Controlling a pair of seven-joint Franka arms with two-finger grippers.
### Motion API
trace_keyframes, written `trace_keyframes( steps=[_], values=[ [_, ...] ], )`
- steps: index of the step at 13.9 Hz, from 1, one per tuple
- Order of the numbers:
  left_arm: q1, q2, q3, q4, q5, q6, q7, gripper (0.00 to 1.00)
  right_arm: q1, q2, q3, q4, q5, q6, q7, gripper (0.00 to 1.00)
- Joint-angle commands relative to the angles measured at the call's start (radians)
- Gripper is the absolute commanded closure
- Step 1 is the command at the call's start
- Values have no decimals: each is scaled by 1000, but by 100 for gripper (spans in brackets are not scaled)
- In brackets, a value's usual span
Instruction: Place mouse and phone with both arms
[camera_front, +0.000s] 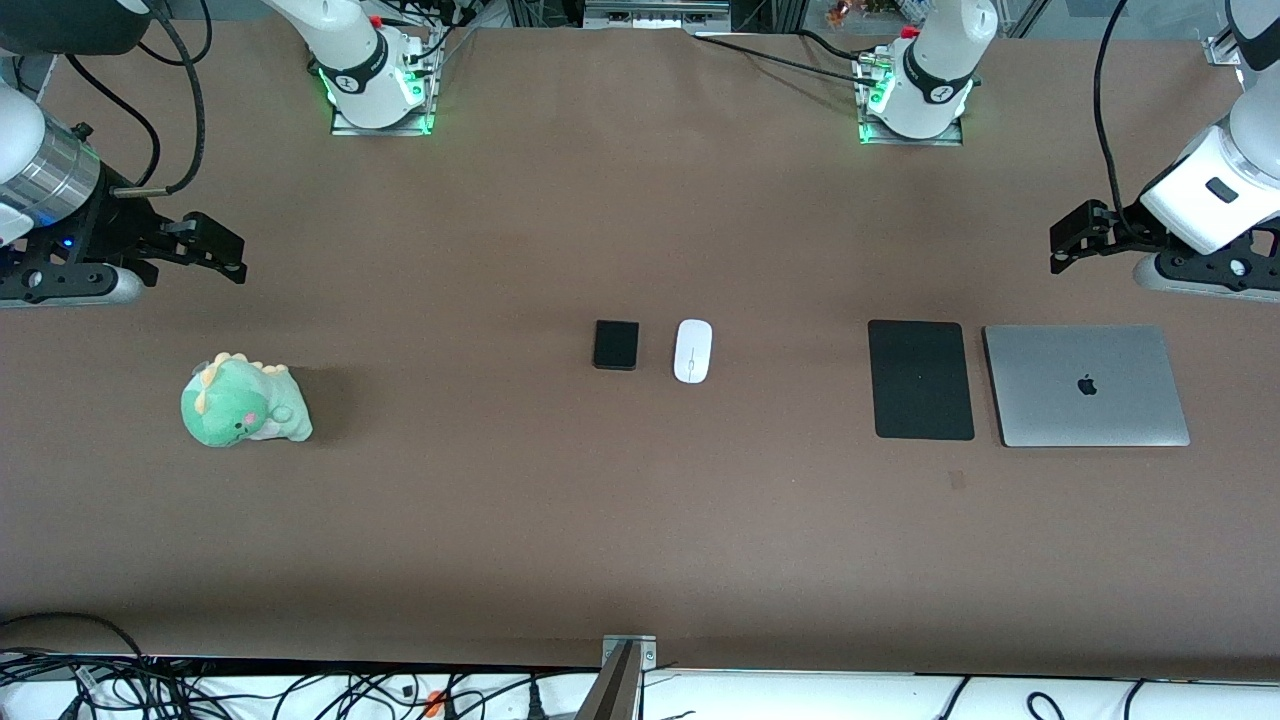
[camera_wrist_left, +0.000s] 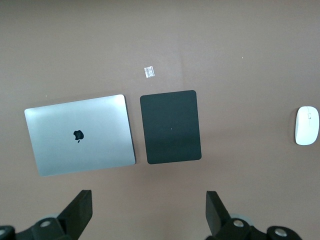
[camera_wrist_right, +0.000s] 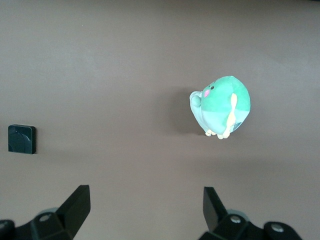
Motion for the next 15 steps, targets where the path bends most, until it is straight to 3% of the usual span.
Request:
trace_keyframes(
  steps=[1,15],
  values=[
    [5,20,4,36,-19,-25,32,0,-3,-13,1,-4,11,-7,8,0],
    [-27,56,-7,67,-20,-45,21,0,-1,-11,3,-4,11,-2,8,0]
  ],
)
